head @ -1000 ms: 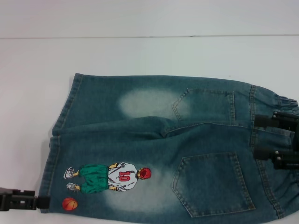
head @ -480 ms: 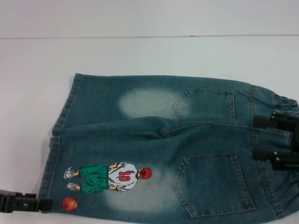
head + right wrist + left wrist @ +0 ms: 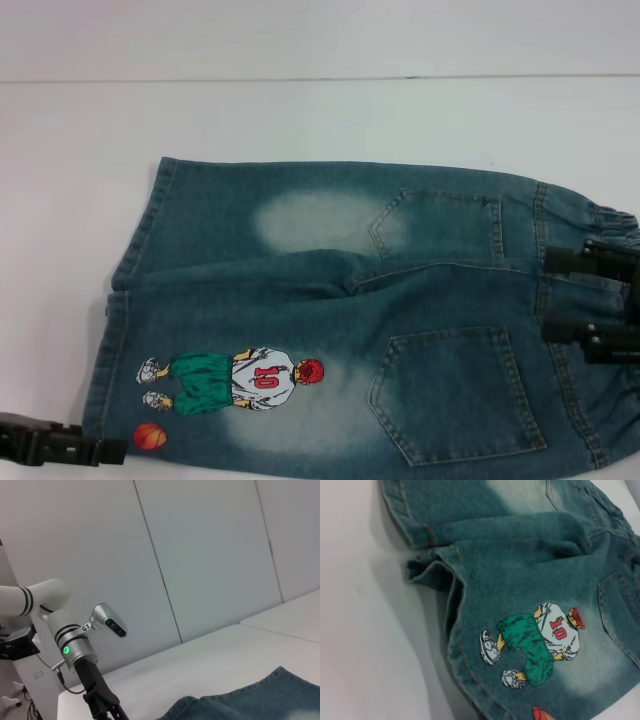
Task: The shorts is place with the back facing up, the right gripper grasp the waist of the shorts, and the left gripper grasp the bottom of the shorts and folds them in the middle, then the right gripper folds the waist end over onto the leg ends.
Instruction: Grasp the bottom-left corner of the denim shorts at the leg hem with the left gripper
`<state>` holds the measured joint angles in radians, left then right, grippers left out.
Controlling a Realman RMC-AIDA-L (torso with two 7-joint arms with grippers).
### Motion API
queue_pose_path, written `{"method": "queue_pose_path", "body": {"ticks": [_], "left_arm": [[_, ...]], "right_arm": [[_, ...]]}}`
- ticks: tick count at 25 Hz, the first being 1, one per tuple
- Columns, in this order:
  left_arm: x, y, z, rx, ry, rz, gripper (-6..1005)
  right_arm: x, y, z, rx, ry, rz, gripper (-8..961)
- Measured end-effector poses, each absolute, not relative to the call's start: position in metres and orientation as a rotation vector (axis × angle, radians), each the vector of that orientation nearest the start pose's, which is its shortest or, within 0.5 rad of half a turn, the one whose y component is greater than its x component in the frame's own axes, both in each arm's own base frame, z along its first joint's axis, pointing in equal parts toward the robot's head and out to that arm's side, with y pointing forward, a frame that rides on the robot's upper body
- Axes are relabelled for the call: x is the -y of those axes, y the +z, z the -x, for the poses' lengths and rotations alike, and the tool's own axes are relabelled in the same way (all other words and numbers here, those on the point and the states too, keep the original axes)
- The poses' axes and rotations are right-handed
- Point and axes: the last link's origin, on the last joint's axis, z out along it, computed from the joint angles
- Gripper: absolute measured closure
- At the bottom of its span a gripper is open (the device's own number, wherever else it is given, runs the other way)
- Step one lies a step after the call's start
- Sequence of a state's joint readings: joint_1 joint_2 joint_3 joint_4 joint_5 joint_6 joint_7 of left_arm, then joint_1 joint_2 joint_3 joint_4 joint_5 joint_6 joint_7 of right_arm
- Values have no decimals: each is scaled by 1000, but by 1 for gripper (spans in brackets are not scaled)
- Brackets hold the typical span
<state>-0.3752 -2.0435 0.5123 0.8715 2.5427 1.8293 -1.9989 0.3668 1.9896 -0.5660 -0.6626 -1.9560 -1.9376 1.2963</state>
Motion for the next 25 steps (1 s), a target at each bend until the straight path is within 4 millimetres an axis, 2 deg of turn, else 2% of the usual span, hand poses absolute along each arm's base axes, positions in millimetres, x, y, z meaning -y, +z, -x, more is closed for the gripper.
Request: {"method": "queue_pose_path", "body": {"ticks": [14, 20, 25], "left_arm": [[-249, 38, 338, 1684, -164, 2594, 128], [-246, 39, 332, 1660, -185, 2652, 139], [-246, 39, 332, 1643, -188, 2652, 320]], "right_arm": [[-260, 55, -295, -572, 957, 2754, 79], [-259, 55, -295, -572, 959, 2755, 80], [-259, 54, -294, -574, 965, 2755, 80]]}}
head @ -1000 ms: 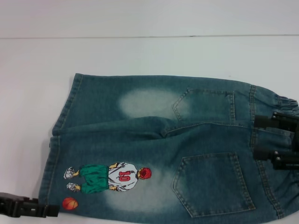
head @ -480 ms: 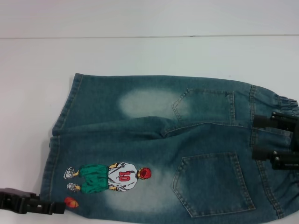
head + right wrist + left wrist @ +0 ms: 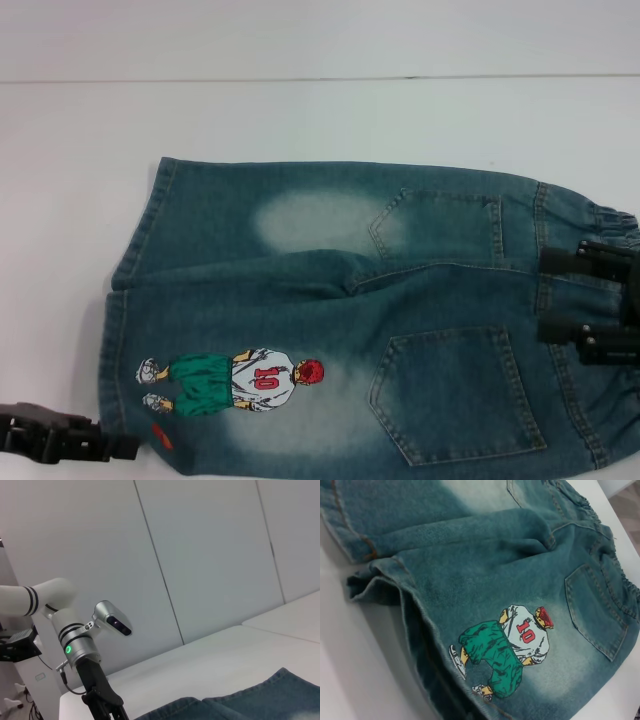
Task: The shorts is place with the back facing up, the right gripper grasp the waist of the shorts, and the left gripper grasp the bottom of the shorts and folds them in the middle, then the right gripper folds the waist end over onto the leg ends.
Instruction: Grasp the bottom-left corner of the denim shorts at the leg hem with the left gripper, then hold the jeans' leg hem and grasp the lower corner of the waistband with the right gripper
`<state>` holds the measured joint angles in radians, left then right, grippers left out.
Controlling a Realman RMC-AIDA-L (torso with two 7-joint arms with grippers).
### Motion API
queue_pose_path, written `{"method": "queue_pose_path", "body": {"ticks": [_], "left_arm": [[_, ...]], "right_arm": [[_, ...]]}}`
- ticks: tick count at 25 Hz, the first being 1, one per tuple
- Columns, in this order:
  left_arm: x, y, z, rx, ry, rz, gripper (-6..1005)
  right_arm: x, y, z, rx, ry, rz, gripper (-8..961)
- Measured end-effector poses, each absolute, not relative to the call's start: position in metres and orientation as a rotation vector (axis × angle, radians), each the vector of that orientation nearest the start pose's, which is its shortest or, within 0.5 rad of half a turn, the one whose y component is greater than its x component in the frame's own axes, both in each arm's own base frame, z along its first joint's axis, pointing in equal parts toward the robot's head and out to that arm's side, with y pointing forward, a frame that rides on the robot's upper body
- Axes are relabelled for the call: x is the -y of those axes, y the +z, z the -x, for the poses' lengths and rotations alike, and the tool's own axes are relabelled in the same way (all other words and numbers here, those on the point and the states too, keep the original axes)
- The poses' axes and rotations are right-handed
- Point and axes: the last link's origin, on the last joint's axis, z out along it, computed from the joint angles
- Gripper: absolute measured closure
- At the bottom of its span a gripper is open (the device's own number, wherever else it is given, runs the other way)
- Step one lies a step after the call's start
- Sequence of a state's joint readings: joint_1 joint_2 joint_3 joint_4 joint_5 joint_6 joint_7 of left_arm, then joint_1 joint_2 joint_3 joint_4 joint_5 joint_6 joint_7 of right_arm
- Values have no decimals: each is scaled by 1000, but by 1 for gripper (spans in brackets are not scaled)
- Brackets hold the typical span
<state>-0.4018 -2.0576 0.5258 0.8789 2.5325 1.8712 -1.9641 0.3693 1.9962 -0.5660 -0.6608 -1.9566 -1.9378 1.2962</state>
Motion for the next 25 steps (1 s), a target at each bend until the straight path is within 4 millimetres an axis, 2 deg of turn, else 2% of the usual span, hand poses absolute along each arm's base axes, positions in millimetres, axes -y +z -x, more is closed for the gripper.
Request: {"method": "queue_pose_path", "body": {"ticks": [6, 11, 17, 20, 22, 25], "left_arm": [[-247, 35, 331, 1634, -179, 2659, 571], [-250, 36, 330, 1614, -177, 2653, 702], [-255, 38, 329, 1605, -181, 2628, 875], [-262, 40, 328, 1598, -198, 2604, 978], [-267, 41, 325, 1590, -228, 2593, 978], [-272, 42, 320, 1580, -268, 2584, 978]], "right_arm": [[-257, 51, -293, -580, 979, 2755, 80], [-258, 55, -295, -611, 997, 2722, 81], [-273, 74, -296, -800, 1007, 2633, 81], [-286, 92, -298, -971, 918, 2589, 81], [-294, 103, -299, -1088, 821, 2569, 81], [-299, 116, -304, -1164, 602, 2566, 81]]}}
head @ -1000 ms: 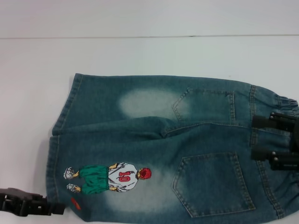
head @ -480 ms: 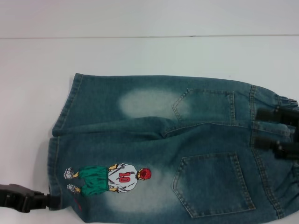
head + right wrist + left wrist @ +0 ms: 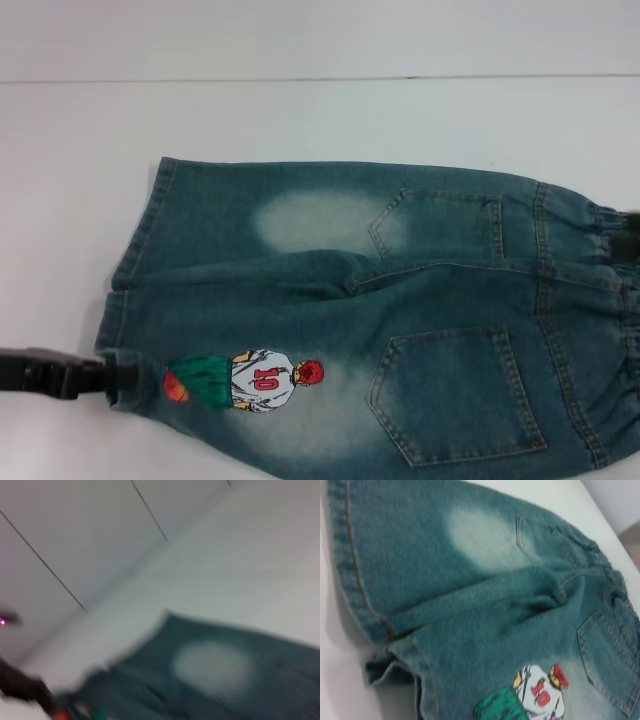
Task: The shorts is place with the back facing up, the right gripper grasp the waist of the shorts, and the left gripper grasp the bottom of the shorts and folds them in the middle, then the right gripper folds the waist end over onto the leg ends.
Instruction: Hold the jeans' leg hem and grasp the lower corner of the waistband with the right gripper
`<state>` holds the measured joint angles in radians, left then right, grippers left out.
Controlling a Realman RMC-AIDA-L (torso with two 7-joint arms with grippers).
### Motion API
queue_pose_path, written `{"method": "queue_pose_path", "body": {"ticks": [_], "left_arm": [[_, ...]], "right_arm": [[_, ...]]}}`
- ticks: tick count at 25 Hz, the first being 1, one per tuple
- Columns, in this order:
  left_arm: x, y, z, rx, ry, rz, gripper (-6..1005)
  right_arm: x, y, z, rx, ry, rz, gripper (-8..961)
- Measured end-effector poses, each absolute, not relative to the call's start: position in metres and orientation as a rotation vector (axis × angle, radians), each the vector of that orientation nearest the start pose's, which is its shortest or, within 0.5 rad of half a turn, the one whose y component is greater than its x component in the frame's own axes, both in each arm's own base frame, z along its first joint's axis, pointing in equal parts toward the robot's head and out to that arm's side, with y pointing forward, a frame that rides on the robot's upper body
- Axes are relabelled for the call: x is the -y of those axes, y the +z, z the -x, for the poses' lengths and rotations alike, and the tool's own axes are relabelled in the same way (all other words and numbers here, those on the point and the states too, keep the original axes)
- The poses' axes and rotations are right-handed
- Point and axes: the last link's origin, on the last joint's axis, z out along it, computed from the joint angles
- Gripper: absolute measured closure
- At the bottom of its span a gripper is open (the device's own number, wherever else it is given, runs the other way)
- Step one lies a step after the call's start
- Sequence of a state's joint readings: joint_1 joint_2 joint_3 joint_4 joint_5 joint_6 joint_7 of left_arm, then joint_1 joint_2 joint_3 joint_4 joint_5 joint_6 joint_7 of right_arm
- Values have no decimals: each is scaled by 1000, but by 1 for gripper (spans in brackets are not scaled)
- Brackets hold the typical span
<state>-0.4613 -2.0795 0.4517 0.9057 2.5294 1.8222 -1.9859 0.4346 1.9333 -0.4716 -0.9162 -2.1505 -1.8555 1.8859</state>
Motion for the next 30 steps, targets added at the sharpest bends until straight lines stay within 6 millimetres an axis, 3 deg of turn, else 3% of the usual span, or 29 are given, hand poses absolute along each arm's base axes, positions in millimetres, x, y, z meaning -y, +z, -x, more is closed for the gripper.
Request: {"method": "queue_pose_path", "body": {"ticks": [3, 7, 16, 30], "left_arm": [[-277, 41, 316, 1569, -298, 2577, 978], [-284, 42, 311, 1535, -343, 2578, 978], [-291, 45, 304, 1477, -398, 2589, 979], [-299, 46, 298, 1441, -405, 2602, 978]], "right_arm": [[-298, 124, -314, -1171, 331, 2583, 81], [-288, 131, -320, -1115, 119, 2662, 82], [-274, 135, -330, -1119, -151, 2730, 82], [-285, 118, -324, -1162, -495, 2793, 83]]}}
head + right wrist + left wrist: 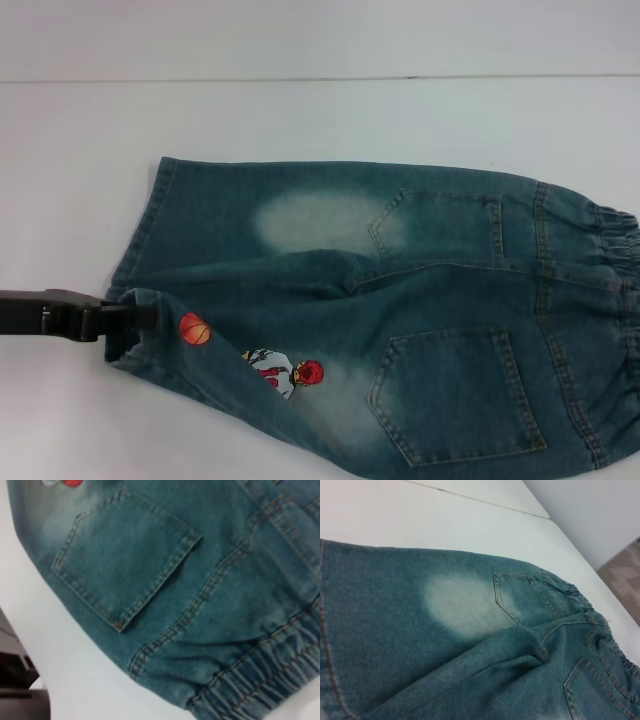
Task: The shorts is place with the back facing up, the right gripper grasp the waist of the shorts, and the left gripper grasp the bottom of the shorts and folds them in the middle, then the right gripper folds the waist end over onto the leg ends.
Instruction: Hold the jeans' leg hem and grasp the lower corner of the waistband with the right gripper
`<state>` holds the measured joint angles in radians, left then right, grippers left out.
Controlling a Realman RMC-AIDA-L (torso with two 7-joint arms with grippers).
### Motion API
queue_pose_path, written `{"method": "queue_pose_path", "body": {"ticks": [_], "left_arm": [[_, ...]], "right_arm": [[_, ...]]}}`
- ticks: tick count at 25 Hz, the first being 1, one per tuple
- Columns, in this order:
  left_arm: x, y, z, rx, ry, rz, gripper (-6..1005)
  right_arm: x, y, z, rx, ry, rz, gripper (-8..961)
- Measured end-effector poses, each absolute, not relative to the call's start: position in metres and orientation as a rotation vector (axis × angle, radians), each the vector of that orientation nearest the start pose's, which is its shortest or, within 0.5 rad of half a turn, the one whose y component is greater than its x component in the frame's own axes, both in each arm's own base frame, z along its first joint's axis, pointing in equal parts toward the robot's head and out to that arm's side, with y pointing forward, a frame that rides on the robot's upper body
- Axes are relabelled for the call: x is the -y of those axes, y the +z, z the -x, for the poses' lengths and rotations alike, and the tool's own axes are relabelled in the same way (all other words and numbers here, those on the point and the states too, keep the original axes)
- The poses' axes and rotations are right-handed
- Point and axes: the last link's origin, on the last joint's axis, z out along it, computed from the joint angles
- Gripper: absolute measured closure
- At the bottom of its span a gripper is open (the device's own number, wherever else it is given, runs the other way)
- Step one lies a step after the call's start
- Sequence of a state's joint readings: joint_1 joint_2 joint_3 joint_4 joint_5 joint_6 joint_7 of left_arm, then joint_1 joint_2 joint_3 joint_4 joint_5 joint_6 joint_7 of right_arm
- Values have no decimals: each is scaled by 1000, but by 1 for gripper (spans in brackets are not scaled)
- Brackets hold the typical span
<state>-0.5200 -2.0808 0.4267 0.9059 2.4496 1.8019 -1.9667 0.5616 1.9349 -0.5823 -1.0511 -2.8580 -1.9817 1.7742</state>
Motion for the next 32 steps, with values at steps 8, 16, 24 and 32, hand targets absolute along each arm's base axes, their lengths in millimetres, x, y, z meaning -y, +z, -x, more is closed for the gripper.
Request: {"method": "queue_pose_path", "body": {"ticks": [8, 16, 24, 32], "left_arm": [[-301, 45, 296, 1434, -408, 2608, 974], [-301, 45, 295, 1432, -410, 2609, 969], [-300, 44, 296, 1435, -411, 2607, 965], [-301, 43, 296, 1432, -406, 2608, 960]], "right_arm": [[-284, 104, -322, -1171, -577, 2852, 83], [-287, 97, -320, -1183, -642, 2853, 84], [-290, 87, -317, -1172, -642, 2855, 84], [-294, 83, -313, -1124, -595, 2873, 84]]}}
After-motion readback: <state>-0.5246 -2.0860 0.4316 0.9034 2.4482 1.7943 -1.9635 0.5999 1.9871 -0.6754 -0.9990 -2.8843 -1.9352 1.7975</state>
